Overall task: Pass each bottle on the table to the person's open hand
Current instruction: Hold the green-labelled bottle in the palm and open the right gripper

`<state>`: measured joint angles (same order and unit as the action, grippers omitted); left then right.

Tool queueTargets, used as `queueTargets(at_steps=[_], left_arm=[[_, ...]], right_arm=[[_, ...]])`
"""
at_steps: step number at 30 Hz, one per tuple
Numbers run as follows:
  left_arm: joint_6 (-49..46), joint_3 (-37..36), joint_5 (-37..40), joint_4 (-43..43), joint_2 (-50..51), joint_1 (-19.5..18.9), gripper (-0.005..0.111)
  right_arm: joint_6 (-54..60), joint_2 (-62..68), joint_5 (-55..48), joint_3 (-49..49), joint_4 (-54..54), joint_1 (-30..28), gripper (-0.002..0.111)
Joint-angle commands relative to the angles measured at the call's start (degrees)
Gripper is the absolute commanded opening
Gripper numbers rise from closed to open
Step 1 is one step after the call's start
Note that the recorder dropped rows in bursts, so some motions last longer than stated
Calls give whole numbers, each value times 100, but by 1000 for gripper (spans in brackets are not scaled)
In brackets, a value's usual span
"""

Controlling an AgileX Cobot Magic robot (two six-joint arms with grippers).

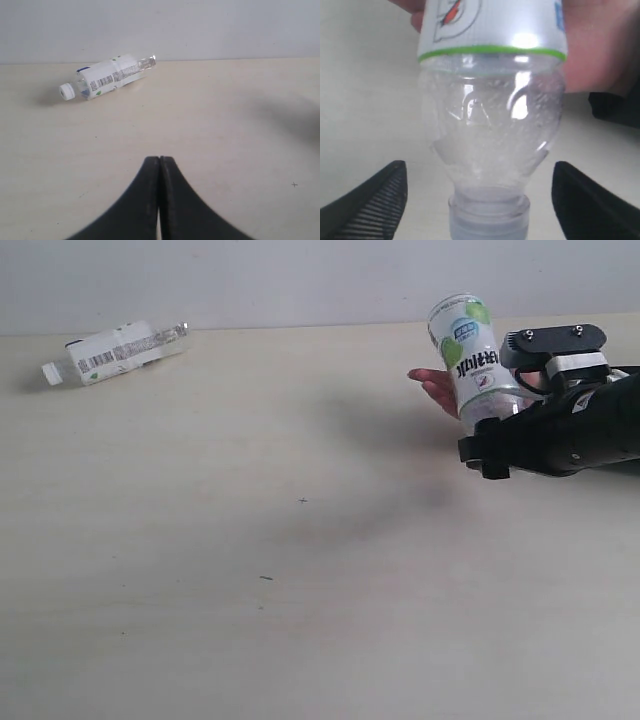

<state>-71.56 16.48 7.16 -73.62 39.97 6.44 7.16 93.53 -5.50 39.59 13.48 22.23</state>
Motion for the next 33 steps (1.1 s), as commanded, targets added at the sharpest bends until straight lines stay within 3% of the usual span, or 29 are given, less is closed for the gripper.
queueTargets(at_steps=[1,6,7,10,12,19,30,33], left_arm=[[-28,-25,14,-8,-25,-15,0],[-28,-25,14,-8,-25,-15,0],[-28,-25,14,-8,-25,-15,0],[-28,-25,14,-8,-25,-15,0],[-28,-25,14,-8,-25,-15,0],[-28,-25,14,-8,-25,-15,0],[-28,-25,14,-8,-25,-15,0],[-28,-25,14,-8,-25,-15,0]], right_arm=[[21,-8,149,-30,-37,-24,81],[21,-8,371,-30,-37,-24,77],[21,-8,472,-30,-37,-24,70],[2,-8,823,-18,-10,-24,26],[14,-8,835,47,-10,-24,12],[14,-8,818,136,-10,-24,24],[4,-19,903,149,78,-24,25],[4,-157,912,149,118,-24,33]])
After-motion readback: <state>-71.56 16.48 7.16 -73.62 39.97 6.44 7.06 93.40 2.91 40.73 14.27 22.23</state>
